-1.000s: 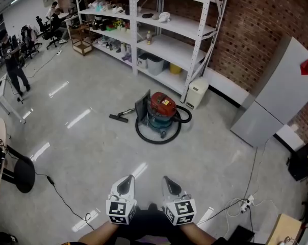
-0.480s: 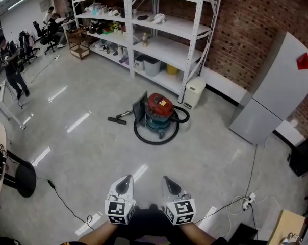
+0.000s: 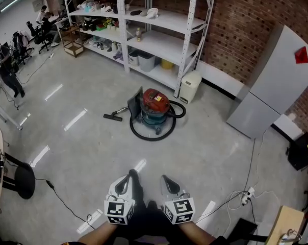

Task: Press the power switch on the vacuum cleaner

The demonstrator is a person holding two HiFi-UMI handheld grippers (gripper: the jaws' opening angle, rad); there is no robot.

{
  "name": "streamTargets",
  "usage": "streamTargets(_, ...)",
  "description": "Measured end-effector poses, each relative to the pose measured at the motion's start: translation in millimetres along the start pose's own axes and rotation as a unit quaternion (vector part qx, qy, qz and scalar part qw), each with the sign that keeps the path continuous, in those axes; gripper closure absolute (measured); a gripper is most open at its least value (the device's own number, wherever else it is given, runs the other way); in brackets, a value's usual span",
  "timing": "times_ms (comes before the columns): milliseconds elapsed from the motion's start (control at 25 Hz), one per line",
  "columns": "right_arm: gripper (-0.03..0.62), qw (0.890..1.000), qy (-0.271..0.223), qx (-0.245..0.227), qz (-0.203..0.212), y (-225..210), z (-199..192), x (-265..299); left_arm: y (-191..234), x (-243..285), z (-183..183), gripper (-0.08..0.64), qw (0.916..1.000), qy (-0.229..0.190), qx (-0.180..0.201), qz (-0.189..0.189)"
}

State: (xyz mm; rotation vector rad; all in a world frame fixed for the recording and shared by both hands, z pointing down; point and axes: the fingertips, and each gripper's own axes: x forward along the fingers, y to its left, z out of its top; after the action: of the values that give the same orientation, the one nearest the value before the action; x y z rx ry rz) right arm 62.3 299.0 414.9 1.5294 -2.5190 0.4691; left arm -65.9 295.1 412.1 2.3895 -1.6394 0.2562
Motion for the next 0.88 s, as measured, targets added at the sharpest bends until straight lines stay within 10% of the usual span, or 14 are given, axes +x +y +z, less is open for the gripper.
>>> streamTargets(880,0.600,0.997,0.055,0.014,-0.049,-72.4,36.7,132.6,43.1,161.4,25.1,0.545,0.9973,0.030,0.000,-0.068)
